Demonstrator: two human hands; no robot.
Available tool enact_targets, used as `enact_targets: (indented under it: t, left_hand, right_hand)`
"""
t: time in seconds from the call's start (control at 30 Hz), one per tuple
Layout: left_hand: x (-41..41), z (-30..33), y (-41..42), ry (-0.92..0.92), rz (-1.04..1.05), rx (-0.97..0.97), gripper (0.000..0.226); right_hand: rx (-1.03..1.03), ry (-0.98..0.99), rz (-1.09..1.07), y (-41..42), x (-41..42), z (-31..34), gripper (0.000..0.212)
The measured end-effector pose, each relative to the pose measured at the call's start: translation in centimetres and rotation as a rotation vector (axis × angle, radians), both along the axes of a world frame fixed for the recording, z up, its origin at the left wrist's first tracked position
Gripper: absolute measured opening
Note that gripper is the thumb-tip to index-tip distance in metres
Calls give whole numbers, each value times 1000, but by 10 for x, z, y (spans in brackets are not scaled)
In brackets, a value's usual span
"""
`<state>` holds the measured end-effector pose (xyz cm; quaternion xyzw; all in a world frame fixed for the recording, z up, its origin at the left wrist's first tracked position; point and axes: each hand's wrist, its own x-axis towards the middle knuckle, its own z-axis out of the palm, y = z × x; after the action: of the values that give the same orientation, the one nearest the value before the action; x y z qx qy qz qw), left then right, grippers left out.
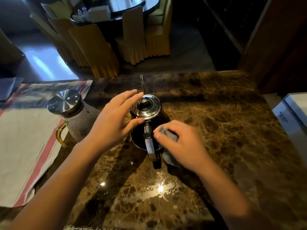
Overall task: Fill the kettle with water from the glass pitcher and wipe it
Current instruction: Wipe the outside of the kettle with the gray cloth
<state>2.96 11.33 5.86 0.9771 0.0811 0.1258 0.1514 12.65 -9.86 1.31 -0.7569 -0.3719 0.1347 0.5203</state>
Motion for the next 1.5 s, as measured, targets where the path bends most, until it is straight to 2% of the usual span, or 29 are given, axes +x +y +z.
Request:
enact_targets:
  t: [0.07,0.17,0.23,0.3,0.4,0.53,0.6,0.77,0.87,0.93,1.0,1.1,1.2,1.4,1.5]
  left_hand:
    - [-4,4,-14,-60,18,-5,64]
    - [-12,10,-37,-192,32,-105,41]
    - [-16,15,-51,-208,10,-271,35]
    - [-18,18,-63,-199,-49,-455,32]
    - [-18,18,-73,-199,-109,-591,31]
    - [-21,19,-64,-263,-123,-562,20]
    - [-29,22,-56,-284,-118,-660,16]
    - [-55,27,-40,-416,30,-993,24]
    - [-64,32,-29,-456,57,-1122,24]
    - [-63,38,-27,-440,19,-1103,24]
    - [-59,45,-32,-416,-83,-984,22]
    - [-50,51,-50,-374,-217,-849,17]
    - [-40,52,-70,-345,-320,-814,15]
    - [13,41,-116,-271,-339,-713,17]
    - [53,19,-142,-205,-276,-677,25]
  right_hand:
    - [86,29,-75,-3,9,15,16]
    - [293,144,-123,-3,15,40,23]
    - [453,220,-130,-1,12,56,26]
    - [525,222,-102,1,7,67,28]
    - [461,149,-7,5,-5,72,35]
    - [364,37,-38,5,-16,70,41]
    - [330,39,-121,0,-18,76,43]
    - [274,48,-280,-16,-38,84,47]
    - [201,16,-299,-32,-50,78,34]
    - [103,9,-242,-48,-60,71,19]
    - [80,36,-240,-66,-70,65,13]
    - [135,63,-360,-90,-78,62,14]
    - [224,61,-530,-113,-72,69,15]
    - [182,-81,-749,-150,-26,78,12]
    - [149,-66,-804,-174,23,64,13]
